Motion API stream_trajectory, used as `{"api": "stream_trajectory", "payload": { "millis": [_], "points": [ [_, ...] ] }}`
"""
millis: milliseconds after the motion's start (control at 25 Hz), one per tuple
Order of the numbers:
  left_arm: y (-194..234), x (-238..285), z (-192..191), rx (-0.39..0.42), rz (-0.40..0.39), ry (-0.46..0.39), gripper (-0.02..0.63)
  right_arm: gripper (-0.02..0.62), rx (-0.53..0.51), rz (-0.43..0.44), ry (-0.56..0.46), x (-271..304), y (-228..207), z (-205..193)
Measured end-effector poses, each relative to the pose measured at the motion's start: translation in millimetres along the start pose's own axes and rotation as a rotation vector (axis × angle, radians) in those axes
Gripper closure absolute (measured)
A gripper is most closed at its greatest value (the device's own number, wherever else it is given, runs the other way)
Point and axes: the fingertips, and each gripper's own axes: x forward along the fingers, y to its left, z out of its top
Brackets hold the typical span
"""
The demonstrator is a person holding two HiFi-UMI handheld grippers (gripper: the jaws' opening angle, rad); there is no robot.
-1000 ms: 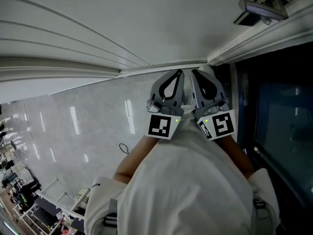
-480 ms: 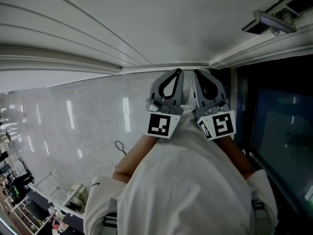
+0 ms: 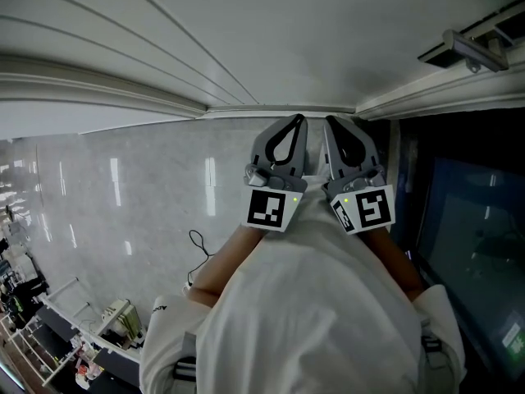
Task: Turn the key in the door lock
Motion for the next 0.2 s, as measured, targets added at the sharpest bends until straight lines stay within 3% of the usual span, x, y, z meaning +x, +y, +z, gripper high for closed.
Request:
{"api": "stream_trajectory", "payload": {
  "millis": [200],
  "points": [
    [2.7, -0.8, -0.9, -0.003, 0.009, -0.001, 0.598, 0.594, 0.003, -0.008, 0.011, 1.8, -0.5, -2.9]
  ]
}}
